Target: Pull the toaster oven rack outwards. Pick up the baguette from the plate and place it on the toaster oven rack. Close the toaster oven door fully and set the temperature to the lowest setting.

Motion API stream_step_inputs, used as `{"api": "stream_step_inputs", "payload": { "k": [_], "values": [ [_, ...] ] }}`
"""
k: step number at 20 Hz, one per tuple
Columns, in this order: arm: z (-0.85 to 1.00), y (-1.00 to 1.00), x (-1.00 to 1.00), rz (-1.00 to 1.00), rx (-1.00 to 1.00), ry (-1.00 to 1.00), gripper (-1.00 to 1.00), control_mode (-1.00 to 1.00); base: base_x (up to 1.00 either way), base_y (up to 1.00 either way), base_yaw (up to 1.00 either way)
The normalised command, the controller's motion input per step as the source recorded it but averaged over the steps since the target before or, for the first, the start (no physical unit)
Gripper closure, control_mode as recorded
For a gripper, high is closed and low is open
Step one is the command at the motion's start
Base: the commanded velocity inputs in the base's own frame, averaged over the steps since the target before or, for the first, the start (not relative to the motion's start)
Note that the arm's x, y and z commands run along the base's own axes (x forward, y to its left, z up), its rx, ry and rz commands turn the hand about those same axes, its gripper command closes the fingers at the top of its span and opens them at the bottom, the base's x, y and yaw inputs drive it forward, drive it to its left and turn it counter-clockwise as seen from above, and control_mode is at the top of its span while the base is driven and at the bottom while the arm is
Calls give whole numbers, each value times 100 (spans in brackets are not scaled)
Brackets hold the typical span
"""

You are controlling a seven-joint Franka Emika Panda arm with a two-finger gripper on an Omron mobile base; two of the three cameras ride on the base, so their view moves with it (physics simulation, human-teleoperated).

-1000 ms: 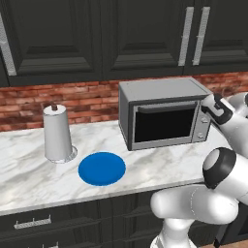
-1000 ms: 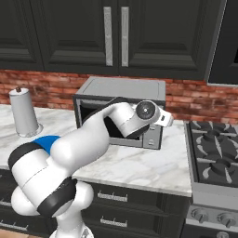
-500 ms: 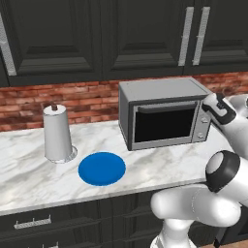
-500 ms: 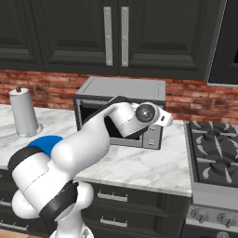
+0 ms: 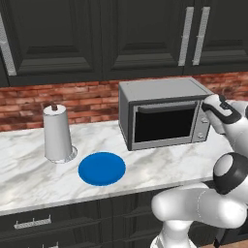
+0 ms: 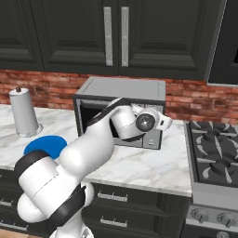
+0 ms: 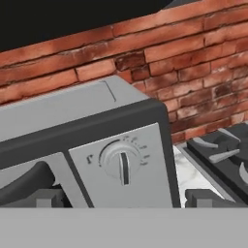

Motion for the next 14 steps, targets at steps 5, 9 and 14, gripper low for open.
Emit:
{"api": "stream_step_inputs", "payload": {
  "k": [5, 9, 14],
  "values": [
    [0, 0, 20, 2, 0, -1, -100, -100, 0, 0, 0],
    [0, -9, 19, 1, 0, 1, -100, -100, 0, 0, 0],
    [0, -8, 18, 0, 0, 1, -100, -100, 0, 0, 0]
  ]
}}
